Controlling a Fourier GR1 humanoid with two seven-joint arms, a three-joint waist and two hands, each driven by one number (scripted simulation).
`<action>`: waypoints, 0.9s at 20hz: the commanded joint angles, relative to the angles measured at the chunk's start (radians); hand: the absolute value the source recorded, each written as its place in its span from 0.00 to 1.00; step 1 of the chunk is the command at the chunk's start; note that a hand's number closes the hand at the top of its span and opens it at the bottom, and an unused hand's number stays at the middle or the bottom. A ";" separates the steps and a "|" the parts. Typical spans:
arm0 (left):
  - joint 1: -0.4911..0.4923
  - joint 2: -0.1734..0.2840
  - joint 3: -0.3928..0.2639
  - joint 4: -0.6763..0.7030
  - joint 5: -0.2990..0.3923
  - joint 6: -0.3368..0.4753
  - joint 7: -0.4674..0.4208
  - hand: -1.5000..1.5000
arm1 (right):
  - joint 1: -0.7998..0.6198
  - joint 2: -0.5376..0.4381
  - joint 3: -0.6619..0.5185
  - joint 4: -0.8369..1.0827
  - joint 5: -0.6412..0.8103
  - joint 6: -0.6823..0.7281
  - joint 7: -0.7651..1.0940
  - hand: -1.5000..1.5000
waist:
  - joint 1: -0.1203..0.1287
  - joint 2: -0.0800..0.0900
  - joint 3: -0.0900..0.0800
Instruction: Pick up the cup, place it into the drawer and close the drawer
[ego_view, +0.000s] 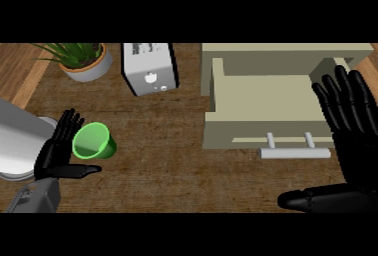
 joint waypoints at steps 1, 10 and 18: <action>-0.046 0.053 0.004 0.160 -0.032 -0.039 -0.109 0.00 | -0.021 -0.018 -0.021 -0.030 -0.020 0.004 0.035 0.00 | -0.003 0.001 -0.001; -0.142 0.003 -0.018 0.276 -0.055 -0.009 -0.154 0.00 | -0.015 0.013 0.014 -0.001 0.024 -0.011 -0.006 0.00 | -0.006 0.003 -0.001; -0.148 0.005 -0.010 0.346 -0.045 -0.052 -0.207 0.00 | 0.000 0.030 0.044 0.012 0.035 -0.004 -0.019 0.00 | -0.009 0.005 -0.002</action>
